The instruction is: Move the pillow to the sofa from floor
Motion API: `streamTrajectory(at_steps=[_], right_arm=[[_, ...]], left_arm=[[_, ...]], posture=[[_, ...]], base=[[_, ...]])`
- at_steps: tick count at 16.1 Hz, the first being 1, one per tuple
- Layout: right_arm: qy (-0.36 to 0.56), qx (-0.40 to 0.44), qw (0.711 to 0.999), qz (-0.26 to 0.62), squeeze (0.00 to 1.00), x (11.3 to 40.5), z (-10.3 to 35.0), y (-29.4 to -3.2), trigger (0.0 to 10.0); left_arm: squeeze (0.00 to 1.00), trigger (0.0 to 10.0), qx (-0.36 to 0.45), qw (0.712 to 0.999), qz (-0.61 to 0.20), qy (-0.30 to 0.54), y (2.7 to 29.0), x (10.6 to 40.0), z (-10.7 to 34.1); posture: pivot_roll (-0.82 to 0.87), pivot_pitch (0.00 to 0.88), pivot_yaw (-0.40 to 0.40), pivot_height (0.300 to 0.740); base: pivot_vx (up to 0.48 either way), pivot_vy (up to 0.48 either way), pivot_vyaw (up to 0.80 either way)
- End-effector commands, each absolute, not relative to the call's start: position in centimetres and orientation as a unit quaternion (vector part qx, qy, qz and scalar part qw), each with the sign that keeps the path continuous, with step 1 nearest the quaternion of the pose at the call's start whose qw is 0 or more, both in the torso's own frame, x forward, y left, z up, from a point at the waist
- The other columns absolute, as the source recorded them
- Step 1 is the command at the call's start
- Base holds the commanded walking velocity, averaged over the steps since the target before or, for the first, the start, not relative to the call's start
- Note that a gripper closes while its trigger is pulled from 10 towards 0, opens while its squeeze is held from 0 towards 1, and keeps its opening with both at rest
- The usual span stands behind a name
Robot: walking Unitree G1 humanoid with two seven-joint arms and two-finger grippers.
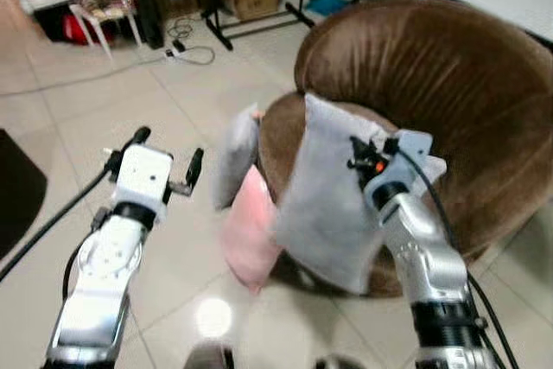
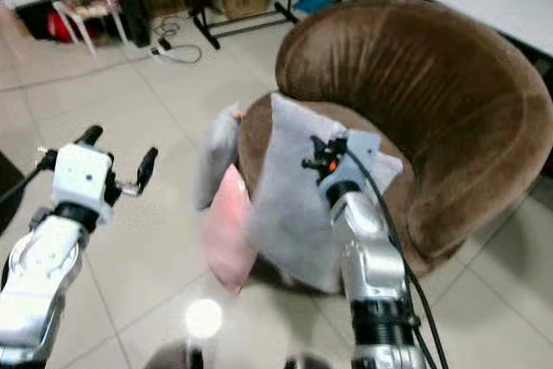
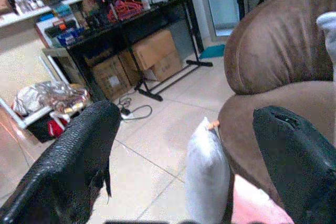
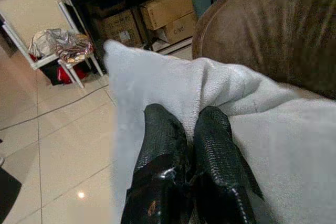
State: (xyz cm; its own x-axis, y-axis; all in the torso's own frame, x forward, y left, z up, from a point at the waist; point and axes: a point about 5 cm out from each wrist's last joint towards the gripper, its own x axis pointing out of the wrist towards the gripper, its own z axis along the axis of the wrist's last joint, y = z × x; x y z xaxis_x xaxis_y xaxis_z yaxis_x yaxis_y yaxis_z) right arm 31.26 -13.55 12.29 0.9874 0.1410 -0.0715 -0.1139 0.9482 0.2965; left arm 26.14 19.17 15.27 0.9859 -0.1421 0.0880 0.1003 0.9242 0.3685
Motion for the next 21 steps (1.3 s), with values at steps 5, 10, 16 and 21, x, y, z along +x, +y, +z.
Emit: streamTrajectory(at_steps=[5,10,16,21], right_arm=[[-0.014,0.072,0.997,0.019,0.0,31.1,14.1,-15.1,10.0],[-0.028,0.052,0.998,0.033,0.0,30.9,14.4,-14.2,10.0],[-0.023,0.056,0.998,-0.026,0.0,31.1,14.2,-15.1,10.0],[-0.03,0.094,0.993,-0.061,0.0,31.2,14.1,-15.3,10.0]], left_arm=[[0.0,10.0,0.186,0.978,-0.075,-0.051,18.7,26.2,14.9],[0.0,10.0,0.184,0.979,-0.075,-0.052,18.6,26.2,14.8],[0.0,10.0,0.149,0.986,-0.041,-0.064,19.0,26.2,15.2],[0.0,10.0,0.161,0.984,-0.041,-0.071,19.0,26.3,15.4]], posture=[[0.04,0.0,-0.036,0.74],[0.04,0.0,-0.032,0.74],[0.04,0.0,-0.032,0.74],[0.04,0.0,-0.03,0.74]], base=[[0.0,0.0,0.0],[0.0,0.0,0.0],[0.0,0.0,0.0],[0.0,0.0,0.0]])
